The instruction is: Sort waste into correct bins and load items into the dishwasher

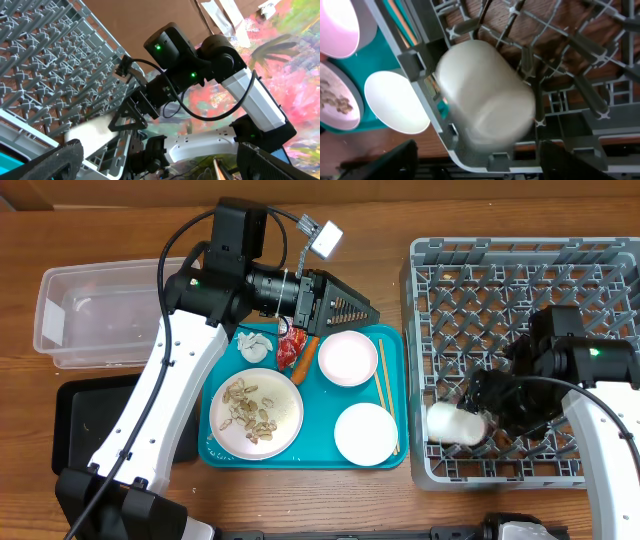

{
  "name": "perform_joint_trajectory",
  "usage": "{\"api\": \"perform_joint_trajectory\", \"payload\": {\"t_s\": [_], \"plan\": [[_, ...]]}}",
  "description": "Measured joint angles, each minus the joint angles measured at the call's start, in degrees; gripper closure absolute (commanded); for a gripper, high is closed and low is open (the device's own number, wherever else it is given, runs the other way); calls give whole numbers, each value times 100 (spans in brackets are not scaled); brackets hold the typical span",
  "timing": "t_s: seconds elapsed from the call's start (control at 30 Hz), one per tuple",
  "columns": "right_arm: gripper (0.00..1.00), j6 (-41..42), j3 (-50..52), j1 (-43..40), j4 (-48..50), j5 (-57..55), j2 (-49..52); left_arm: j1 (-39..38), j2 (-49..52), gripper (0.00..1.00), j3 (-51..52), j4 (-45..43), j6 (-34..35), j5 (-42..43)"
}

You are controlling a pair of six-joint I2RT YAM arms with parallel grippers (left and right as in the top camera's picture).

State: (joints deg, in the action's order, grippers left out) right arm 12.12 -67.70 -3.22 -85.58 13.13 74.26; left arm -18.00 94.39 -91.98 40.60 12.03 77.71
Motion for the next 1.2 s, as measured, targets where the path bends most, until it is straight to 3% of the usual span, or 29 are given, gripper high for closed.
{"api": "perform_joint_trajectory", "payload": {"t_s": [0.27, 0.43, 0.53, 0.63, 0.7, 0.83, 1.07, 1.2], "plan": [[14, -13, -129, 33, 411, -2, -120, -208, 0, 2, -15, 391, -201, -302], [12, 68, -1019, 24, 549, -37, -525, -835, -4, 7, -63, 1939, -516, -2496], [11, 166, -1558, -22, 579, -157, -800, -1239, -4, 27, -57, 2730, -546, -3971], [11, 221, -1803, -103, 577, -221, -946, -1462, -4, 30, -11, 3130, -619, -4830], [11, 256, -1825, -136, 560, -251, -949, -1611, -17, 26, 197, 3195, -592, -5305], [11, 289, -1823, -164, 437, -302, -785, -1939, -31, 29, 1073, 3038, -304, -5989], [11, 291, -1823, -164, 315, -308, -549, -2334, -31, 41, 2286, 2131, 116, -6358], [11, 293, -1823, -164, 260, -304, -485, -2378, -31, 41, 2492, 1792, 236, -6629]]}}
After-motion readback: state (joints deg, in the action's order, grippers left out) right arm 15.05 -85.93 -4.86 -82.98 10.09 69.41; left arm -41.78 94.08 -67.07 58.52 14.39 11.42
